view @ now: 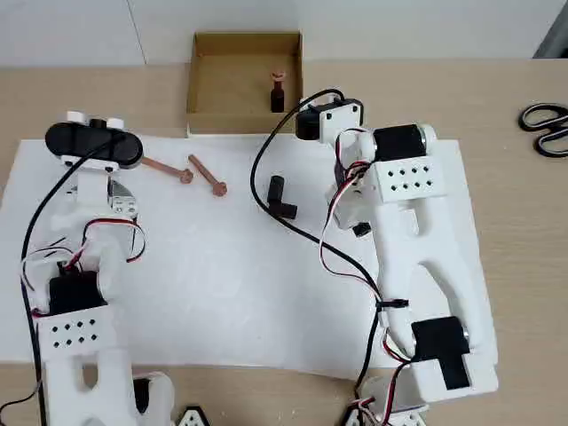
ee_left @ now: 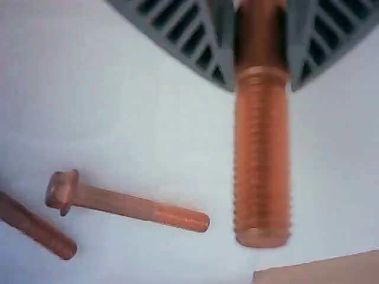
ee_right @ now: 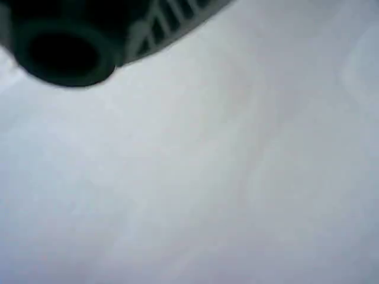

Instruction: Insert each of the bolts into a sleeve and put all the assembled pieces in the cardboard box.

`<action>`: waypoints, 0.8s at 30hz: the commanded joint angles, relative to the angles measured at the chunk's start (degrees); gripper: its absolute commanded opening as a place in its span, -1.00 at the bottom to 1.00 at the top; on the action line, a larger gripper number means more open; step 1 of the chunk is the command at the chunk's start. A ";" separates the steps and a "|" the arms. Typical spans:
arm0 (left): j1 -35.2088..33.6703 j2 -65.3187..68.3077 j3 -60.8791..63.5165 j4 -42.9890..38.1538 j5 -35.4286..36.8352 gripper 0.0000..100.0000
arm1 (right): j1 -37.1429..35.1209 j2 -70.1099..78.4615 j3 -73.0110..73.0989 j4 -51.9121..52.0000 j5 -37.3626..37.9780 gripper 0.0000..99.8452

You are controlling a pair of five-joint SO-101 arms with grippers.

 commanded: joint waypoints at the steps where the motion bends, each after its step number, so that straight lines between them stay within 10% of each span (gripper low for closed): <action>1: 0.44 -0.35 -1.54 2.64 -0.18 -0.99 | 0.40 -3.38 -0.26 0.22 -0.53 -0.99; 12: 1.14 21.45 -40.57 35.52 0.26 -0.99 | 0.31 -3.30 -0.26 -0.04 -0.53 -0.99; 24: 3.43 27.69 -48.84 37.01 -12.31 -0.99 | 0.31 -3.56 1.41 -0.04 -0.62 -0.99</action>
